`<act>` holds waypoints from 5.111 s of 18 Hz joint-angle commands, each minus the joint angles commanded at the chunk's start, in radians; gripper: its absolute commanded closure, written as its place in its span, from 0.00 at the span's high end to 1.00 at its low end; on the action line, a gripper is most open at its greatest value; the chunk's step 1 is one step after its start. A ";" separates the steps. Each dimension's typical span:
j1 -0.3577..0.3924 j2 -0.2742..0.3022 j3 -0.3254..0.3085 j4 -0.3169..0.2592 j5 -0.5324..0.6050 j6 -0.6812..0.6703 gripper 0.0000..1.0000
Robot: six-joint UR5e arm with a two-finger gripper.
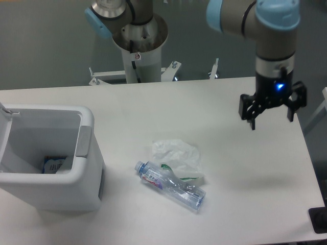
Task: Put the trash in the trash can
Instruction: 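Move the gripper toward the crumpled plastic bag and lower it, then lower the open gripper onto the plastic bag and close on it, then lift the plastic bag and carry it over the white bin, then lower the bag into the bin and open the gripper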
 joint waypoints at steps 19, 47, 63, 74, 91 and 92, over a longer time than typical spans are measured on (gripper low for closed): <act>-0.071 -0.204 -0.035 0.023 -0.152 0.657 1.00; -0.160 -0.250 -0.081 0.031 -0.091 0.520 0.00; -0.009 0.083 0.004 -0.156 -0.188 0.348 0.00; -0.032 0.224 0.176 -0.281 -0.409 -0.010 0.00; -0.376 0.305 0.110 -0.201 -0.554 -0.031 0.00; -0.394 0.292 0.094 -0.152 -0.549 -0.002 0.00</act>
